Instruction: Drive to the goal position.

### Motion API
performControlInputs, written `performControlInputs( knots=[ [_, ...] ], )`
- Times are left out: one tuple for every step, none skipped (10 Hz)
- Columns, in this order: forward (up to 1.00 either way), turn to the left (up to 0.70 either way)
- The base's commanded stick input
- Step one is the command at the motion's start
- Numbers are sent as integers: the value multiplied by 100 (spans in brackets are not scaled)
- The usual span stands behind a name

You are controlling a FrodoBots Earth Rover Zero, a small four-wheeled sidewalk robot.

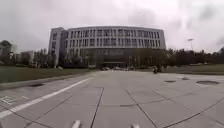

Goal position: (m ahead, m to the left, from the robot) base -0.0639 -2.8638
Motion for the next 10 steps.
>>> performControlInputs(
  knots=[
    [9,0],
    [9,0],
    [9,0],
    [9,0],
    [9,0],
    [9,0],
    [9,0],
    [9,0],
    [9,0],
    [9,0]
  ],
)
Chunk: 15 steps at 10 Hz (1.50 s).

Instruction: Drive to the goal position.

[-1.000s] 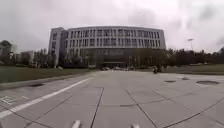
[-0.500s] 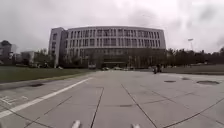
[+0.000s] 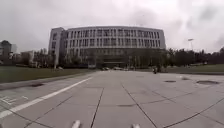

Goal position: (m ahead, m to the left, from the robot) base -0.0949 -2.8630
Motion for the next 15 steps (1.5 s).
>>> performControlInputs(
  knots=[
    [9,0],
    [9,0],
    [9,0],
    [9,0],
    [9,0],
    [9,0],
    [8,0],
    [8,0],
    [8,0],
    [9,0],
    [9,0],
    [8,0],
    [9,0],
    [9,0],
    [52,0]
  ],
)
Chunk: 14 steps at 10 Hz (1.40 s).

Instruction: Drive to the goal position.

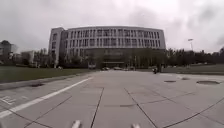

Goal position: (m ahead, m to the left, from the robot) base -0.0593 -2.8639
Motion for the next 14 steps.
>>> performControlInputs(
  knots=[
    [70,0],
    [70,0],
    [70,0],
    [70,0],
    [70,0],
    [70,0],
    [70,0],
    [70,0],
    [70,0],
    [70,0],
    [38,0],
    [6,0],
    [6,0],
    [6,0]
  ],
)
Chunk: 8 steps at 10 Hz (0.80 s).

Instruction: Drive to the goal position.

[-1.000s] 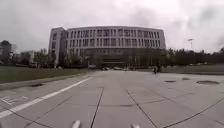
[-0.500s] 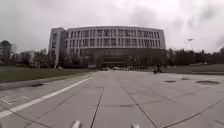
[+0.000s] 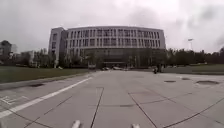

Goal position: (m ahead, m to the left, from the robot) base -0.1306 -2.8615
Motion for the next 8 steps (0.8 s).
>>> performControlInputs(
  knots=[
    [6,0],
    [6,0],
    [6,0],
    [6,0],
    [6,0],
    [6,0],
    [6,0],
    [6,0]
  ],
)
